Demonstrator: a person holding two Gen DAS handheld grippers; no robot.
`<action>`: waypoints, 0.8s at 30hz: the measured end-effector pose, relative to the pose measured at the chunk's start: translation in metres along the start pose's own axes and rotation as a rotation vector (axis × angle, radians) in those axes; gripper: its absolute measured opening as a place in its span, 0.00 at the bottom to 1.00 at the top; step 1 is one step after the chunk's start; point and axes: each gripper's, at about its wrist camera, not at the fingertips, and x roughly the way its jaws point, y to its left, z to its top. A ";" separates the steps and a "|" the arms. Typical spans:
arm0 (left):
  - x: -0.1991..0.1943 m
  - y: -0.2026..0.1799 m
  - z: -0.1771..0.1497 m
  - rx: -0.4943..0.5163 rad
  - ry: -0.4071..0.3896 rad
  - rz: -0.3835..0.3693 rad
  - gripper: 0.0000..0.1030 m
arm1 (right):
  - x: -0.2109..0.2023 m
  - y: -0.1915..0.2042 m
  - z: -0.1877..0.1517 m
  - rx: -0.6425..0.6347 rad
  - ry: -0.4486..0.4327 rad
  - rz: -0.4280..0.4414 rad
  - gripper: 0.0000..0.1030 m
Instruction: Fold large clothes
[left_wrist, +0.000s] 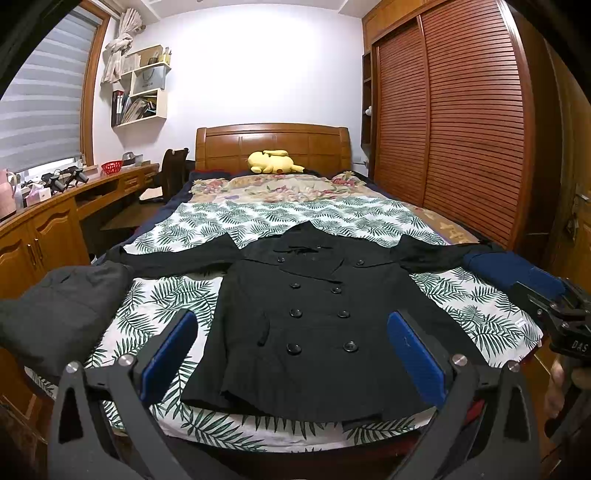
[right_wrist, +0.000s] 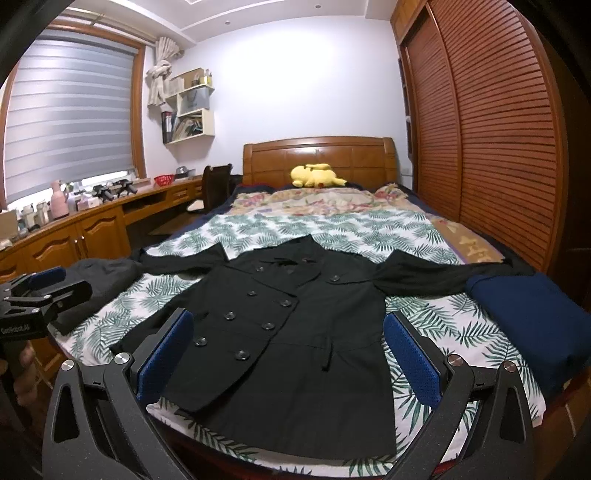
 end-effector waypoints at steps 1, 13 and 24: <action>0.000 0.000 0.000 0.000 0.000 0.001 1.00 | -0.001 -0.001 -0.001 0.001 -0.001 0.001 1.00; 0.000 -0.001 0.000 0.001 0.000 0.002 1.00 | -0.001 -0.001 0.000 0.004 -0.003 0.003 1.00; -0.002 -0.001 0.000 0.001 0.001 0.003 1.00 | -0.001 -0.003 -0.001 0.007 -0.002 0.004 1.00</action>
